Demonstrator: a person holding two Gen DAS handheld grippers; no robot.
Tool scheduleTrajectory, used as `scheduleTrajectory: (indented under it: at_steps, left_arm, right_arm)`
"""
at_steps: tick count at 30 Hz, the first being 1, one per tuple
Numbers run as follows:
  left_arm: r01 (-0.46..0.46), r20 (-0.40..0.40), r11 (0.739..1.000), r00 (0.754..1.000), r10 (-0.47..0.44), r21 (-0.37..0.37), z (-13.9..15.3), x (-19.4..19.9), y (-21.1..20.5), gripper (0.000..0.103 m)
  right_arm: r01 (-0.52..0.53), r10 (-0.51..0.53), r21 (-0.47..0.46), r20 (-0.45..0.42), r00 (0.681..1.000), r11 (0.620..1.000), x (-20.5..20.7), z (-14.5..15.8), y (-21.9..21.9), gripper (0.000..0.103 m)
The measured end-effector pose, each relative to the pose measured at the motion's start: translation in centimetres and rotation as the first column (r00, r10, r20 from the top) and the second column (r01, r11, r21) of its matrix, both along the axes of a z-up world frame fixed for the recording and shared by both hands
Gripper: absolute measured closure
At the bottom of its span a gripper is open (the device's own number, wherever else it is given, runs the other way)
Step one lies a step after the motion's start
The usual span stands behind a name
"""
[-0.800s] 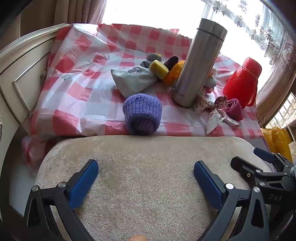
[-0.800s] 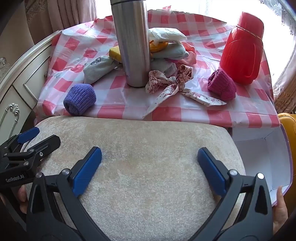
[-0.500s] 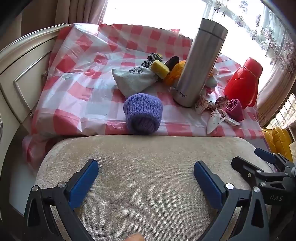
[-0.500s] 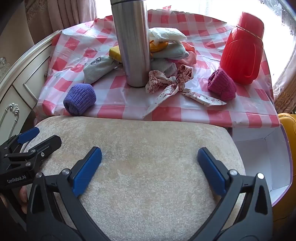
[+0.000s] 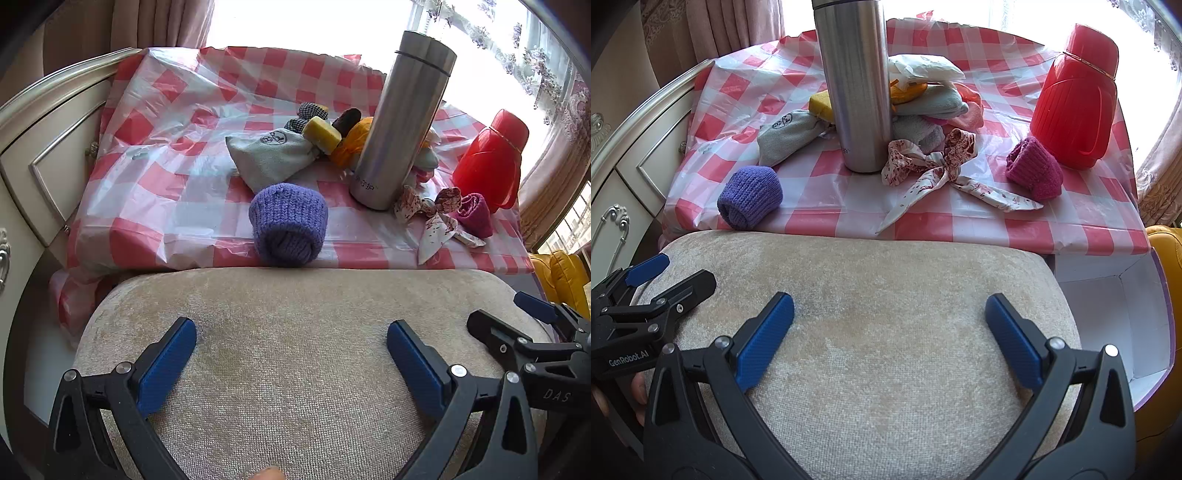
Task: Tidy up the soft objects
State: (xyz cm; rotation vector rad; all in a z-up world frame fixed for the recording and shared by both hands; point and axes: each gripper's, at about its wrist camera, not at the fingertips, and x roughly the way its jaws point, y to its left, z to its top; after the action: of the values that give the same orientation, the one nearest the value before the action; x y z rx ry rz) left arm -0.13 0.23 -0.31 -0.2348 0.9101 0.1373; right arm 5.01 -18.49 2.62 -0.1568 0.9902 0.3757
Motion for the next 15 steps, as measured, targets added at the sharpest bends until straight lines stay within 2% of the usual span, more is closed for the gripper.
scheduleTrajectory:
  at_steps: [15]
  left_arm:
    - [-0.004, 0.001, 1.0, 1.0, 0.004, 0.0, -0.04, 0.14, -0.25, 0.0]
  right_arm:
    - [0.0, 0.0, -0.001, 0.0, 1.0, 1.0, 0.01, -0.01, 0.0, 0.0]
